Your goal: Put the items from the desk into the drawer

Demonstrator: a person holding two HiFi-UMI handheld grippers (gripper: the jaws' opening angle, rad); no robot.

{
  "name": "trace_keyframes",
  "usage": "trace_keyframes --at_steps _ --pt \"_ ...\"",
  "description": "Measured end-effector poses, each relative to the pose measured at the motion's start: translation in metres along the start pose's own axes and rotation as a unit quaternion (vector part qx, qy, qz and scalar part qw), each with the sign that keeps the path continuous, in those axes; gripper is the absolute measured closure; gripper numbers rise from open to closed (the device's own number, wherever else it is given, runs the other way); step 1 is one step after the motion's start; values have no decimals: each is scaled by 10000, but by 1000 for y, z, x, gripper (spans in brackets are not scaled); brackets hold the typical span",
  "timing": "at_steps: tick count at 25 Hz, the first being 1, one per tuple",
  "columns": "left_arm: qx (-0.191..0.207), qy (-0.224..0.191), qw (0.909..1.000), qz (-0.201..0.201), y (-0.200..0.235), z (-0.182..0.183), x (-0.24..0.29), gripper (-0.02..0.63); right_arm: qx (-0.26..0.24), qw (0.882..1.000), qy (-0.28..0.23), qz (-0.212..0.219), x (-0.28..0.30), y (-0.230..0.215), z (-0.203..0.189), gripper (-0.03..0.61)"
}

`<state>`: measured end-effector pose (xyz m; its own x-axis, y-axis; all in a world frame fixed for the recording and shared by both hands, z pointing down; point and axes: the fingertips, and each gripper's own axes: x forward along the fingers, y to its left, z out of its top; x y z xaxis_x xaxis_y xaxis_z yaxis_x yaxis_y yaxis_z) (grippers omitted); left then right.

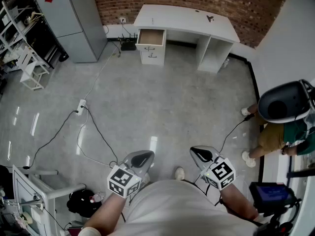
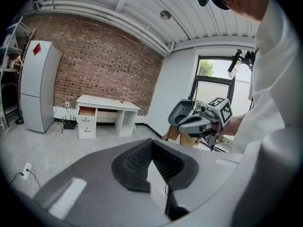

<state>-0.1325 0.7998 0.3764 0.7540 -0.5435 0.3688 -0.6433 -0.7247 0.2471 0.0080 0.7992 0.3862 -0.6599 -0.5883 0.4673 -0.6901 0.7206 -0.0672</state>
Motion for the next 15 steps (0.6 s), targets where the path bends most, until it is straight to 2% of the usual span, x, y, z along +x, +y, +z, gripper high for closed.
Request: trace_keyframes --at_steps 4,8,11,15 --pt "-38 71 10000 30 -40 16 58 606 155 9999 -16 35 -49 -55 -20 575" --pt "-244 -3 9996 115 -61 35 108 606 324 9994 -104 54 -80 -106 -34 575" --pt "-266 47 9995 143 -74 44 134 606 371 9992 -110 85 -92 -131 -44 575" --pt "-81 231 9997 95 -74 57 169 606 525 9985 -170 29 -85 -173 -48 575"
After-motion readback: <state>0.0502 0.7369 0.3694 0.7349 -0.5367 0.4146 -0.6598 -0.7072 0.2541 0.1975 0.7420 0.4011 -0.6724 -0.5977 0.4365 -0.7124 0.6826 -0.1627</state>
